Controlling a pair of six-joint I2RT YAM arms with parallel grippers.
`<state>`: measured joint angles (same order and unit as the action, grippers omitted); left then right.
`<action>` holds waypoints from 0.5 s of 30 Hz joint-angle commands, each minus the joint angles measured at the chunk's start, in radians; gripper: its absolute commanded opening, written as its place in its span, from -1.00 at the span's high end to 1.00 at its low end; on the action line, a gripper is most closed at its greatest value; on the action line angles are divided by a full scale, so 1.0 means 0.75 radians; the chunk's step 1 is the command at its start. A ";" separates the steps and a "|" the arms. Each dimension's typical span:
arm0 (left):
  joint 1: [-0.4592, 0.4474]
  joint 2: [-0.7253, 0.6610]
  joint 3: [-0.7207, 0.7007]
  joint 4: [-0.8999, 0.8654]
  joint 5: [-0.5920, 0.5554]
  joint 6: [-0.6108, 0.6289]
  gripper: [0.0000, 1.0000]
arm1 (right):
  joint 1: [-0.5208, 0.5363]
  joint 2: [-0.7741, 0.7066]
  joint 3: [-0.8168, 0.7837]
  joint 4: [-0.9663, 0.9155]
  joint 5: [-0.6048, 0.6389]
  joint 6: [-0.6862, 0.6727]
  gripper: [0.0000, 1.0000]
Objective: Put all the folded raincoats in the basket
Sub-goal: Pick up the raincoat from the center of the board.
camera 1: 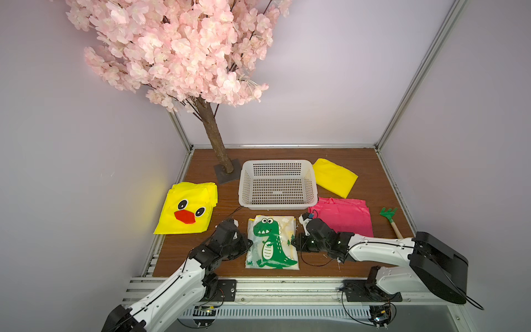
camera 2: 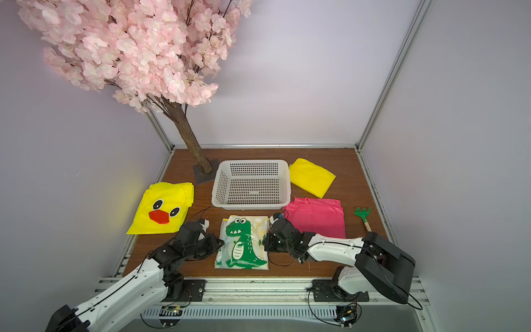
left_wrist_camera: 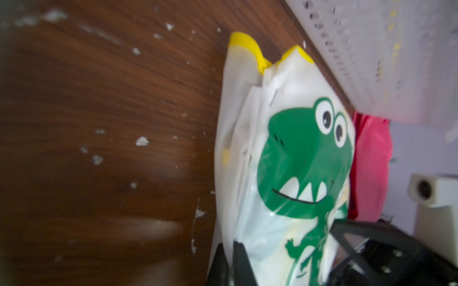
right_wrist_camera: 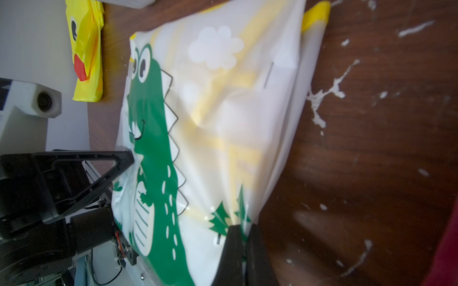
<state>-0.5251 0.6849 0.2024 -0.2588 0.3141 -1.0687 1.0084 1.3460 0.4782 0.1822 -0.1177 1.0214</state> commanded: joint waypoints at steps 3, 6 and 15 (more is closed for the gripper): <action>-0.014 -0.043 0.013 0.008 0.024 -0.009 0.99 | 0.008 -0.061 0.018 -0.003 -0.045 -0.018 1.00; -0.015 -0.093 0.059 -0.044 0.016 -0.022 0.99 | 0.017 -0.103 0.032 -0.028 -0.049 -0.014 1.00; -0.017 -0.168 0.225 -0.161 0.024 -0.070 0.99 | 0.072 -0.256 0.126 -0.181 -0.019 -0.018 1.00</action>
<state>-0.5251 0.5713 0.3222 -0.3775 0.3168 -1.1030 1.0348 1.1931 0.5087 0.0593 -0.1005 1.0218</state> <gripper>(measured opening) 0.051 0.047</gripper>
